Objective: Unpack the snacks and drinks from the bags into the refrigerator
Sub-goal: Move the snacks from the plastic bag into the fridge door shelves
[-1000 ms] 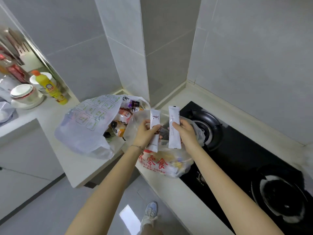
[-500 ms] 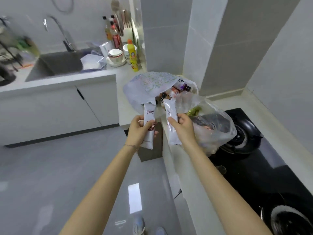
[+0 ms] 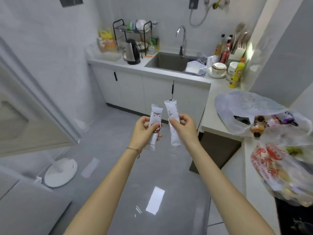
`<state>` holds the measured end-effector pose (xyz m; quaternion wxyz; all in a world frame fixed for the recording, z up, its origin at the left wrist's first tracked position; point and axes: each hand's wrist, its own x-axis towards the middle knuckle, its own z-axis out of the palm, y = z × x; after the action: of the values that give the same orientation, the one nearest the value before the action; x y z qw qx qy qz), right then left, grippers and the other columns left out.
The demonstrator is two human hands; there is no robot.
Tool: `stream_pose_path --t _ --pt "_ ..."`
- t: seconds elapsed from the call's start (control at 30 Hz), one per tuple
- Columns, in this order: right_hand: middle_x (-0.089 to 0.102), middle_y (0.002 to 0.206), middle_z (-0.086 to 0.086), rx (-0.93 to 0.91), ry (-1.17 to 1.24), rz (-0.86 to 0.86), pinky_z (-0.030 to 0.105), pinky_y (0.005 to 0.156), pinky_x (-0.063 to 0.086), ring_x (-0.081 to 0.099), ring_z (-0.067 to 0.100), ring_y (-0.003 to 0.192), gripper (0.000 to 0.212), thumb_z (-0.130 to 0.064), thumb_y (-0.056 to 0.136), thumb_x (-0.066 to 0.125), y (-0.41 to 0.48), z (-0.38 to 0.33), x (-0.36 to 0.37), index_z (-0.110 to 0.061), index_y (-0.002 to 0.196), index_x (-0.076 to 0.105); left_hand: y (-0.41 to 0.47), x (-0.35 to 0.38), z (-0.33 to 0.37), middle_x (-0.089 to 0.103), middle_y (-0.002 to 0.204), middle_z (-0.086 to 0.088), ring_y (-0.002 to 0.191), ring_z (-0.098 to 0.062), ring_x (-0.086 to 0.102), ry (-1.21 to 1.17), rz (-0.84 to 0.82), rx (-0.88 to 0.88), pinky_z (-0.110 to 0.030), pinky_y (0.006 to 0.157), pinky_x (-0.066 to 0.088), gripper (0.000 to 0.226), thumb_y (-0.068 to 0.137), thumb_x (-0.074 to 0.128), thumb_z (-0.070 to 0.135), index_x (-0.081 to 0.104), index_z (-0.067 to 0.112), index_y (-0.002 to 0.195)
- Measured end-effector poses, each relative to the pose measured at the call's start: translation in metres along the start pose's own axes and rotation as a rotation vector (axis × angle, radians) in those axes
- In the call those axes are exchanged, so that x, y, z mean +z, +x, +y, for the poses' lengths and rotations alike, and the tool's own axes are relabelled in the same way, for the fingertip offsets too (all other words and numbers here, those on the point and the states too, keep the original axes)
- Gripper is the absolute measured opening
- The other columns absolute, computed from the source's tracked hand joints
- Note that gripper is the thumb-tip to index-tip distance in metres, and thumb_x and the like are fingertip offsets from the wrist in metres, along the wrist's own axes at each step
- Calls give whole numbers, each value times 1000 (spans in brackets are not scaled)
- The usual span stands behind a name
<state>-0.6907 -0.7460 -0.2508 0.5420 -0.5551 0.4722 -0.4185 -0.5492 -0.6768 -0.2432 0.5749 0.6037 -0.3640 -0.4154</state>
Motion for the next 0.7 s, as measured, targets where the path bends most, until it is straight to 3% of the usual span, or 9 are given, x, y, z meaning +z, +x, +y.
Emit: stream_pose_path --t 0.17,0.37,0.57,0.7 --pt "67 77 1 -38 23 -108 19 60 46 60 10 66 17 -15 86 69 -29 -20 90 -2 96 61 -30 -96 8 74 92 -11 56 -27 65 -10 110 24 -34 53 55 16 92 63 9 49 4 98" --pt "66 83 11 -65 37 -216 29 68 46 59 17 71 21 -15 86 69 -75 -38 181 1 96 60 -68 -193 21 74 93 -9 57 -29 66 -36 197 77 -32 52 54 15 92 63 9 48 9 93" --pt "70 85 15 -174 69 -305 23 64 49 63 15 72 18 -13 86 70 -121 -66 261 1 95 62 -110 -277 41 75 93 -8 54 -27 65 -47 268 166 -33 51 54 17 91 63 7 47 10 92" --pt "70 83 9 -240 82 -396 27 67 50 64 16 73 17 -15 86 71 -150 -89 310 -2 92 62 -136 -333 55 74 96 -10 55 -28 65 -54 339 220 -32 51 55 16 92 63 7 48 4 98"
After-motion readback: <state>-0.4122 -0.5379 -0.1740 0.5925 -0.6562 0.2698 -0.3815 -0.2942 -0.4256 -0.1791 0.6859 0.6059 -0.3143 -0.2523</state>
